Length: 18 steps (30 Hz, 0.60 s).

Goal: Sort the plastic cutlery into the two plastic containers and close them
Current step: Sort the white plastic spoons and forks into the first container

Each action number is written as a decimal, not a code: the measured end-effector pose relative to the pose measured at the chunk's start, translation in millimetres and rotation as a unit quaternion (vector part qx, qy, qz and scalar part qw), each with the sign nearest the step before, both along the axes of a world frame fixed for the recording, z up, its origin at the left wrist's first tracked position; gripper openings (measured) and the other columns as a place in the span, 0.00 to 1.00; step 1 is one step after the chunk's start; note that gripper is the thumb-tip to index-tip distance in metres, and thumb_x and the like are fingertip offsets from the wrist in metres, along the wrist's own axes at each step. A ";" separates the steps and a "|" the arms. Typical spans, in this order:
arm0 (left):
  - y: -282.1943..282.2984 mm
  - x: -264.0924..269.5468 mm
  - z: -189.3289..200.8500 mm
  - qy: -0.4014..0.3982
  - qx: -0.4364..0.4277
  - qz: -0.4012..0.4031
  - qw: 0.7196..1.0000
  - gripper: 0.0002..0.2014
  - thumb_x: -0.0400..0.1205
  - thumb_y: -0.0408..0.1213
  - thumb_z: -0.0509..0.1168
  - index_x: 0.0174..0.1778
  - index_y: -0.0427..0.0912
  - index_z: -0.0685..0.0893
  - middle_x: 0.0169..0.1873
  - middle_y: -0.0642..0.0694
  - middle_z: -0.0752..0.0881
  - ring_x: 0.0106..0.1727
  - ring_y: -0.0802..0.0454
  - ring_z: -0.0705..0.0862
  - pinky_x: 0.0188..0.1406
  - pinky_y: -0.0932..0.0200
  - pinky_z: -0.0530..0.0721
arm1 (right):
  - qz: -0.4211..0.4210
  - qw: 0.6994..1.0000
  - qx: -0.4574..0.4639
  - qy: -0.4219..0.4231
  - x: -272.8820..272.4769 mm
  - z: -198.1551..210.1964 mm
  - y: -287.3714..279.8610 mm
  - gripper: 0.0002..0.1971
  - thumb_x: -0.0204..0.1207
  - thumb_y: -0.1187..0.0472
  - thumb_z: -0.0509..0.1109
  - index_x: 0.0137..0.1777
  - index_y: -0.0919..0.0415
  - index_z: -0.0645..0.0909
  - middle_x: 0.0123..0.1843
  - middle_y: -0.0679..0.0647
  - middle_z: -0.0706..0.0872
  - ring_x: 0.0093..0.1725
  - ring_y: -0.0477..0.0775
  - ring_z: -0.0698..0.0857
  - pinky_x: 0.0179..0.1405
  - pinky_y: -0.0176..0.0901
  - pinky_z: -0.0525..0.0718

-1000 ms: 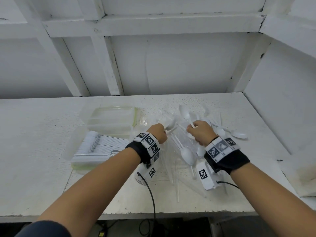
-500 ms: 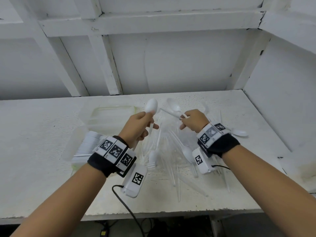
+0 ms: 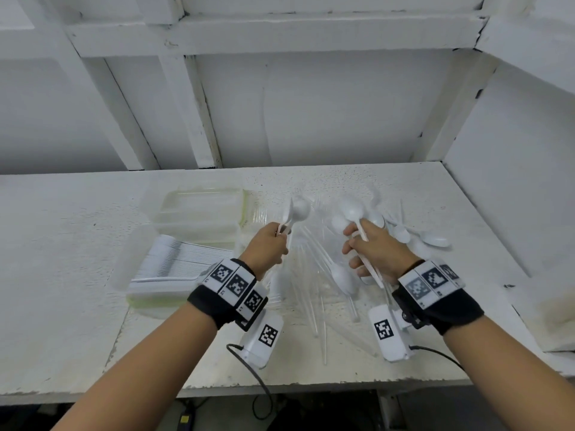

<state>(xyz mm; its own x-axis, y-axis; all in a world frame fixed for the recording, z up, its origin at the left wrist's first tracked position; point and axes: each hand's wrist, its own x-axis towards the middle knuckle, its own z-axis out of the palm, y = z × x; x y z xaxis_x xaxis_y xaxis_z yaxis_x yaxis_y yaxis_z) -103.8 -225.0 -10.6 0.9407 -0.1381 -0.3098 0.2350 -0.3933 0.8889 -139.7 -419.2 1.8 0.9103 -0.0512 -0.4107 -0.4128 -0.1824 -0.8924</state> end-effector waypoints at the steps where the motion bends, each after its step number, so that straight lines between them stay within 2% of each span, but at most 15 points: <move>1: -4.2 3.2 -3.0 0.007 0.011 0.007 1.000 0.12 0.85 0.29 0.48 0.60 0.38 0.72 0.48 0.45 0.75 0.37 0.55 0.77 0.32 0.63 0.74 | 0.001 1.000 -0.014 -0.002 1.6 -1.7 0.3 0.10 0.81 0.70 0.53 0.49 0.54 0.70 0.40 0.58 0.78 0.22 0.49 0.72 0.15 0.31 0.68; 4: -13.8 9.9 -12.8 0.000 0.055 0.018 0.998 0.18 0.84 0.30 0.48 0.70 0.38 0.66 0.53 0.41 0.77 0.38 0.50 0.77 0.29 0.61 0.74 | -0.040 0.999 -0.031 -0.001 7.0 -6.5 2.1 0.10 0.80 0.69 0.54 0.54 0.54 0.66 0.35 0.56 0.76 0.18 0.44 0.64 0.14 0.29 0.60; 6: -16.8 14.3 -19.1 -0.009 0.109 0.019 0.994 0.19 0.84 0.35 0.53 0.71 0.36 0.65 0.58 0.38 0.79 0.46 0.45 0.79 0.39 0.56 0.77 | -0.054 0.997 -0.049 -0.012 7.6 -8.6 4.4 0.06 0.81 0.63 0.59 0.54 0.56 0.65 0.30 0.53 0.72 0.20 0.45 0.64 0.14 0.30 0.59; 8: -18.5 18.8 -25.8 -0.002 0.176 0.014 0.984 0.20 0.84 0.38 0.57 0.70 0.34 0.67 0.58 0.38 0.80 0.53 0.42 0.81 0.45 0.55 0.76 | -0.039 0.993 -0.103 -0.037 8.1 -11.1 6.3 0.05 0.80 0.61 0.62 0.45 0.59 0.68 0.27 0.52 0.68 0.22 0.47 0.64 0.16 0.34 0.61; 11: -18.8 23.0 -33.1 0.012 0.231 -0.006 0.973 0.15 0.83 0.38 0.59 0.61 0.33 0.75 0.49 0.40 0.81 0.45 0.45 0.78 0.43 0.58 0.73 | 0.005 0.976 -0.211 -0.059 13.5 -17.1 9.0 0.13 0.77 0.60 0.65 0.31 0.60 0.72 0.23 0.51 0.68 0.23 0.48 0.66 0.23 0.39 0.63; 13: -16.9 24.1 -34.1 0.000 0.233 -0.008 0.972 0.08 0.83 0.37 0.58 0.50 0.35 0.77 0.42 0.42 0.79 0.43 0.46 0.76 0.42 0.58 0.72 | 0.035 0.960 -0.270 -0.059 19.0 -22.7 11.2 0.19 0.77 0.59 0.65 0.25 0.58 0.67 0.22 0.51 0.68 0.24 0.49 0.67 0.27 0.41 0.65; 15: -13.8 25.0 -31.5 -0.027 0.226 -0.002 0.974 0.10 0.83 0.36 0.58 0.35 0.39 0.72 0.33 0.46 0.75 0.42 0.46 0.76 0.41 0.58 0.70 | 0.065 0.943 -0.323 -0.051 25.7 -27.1 15.9 0.20 0.77 0.59 0.63 0.24 0.58 0.64 0.23 0.51 0.69 0.25 0.49 0.68 0.27 0.41 0.66; 18: -8.2 25.2 -25.4 -0.065 0.181 0.027 0.981 0.14 0.82 0.35 0.58 0.30 0.43 0.67 0.29 0.49 0.72 0.40 0.46 0.75 0.39 0.58 0.69 | 0.103 0.922 -0.372 -0.029 33.4 -28.4 26.0 0.18 0.76 0.59 0.64 0.26 0.58 0.66 0.24 0.51 0.71 0.25 0.50 0.70 0.26 0.38 0.67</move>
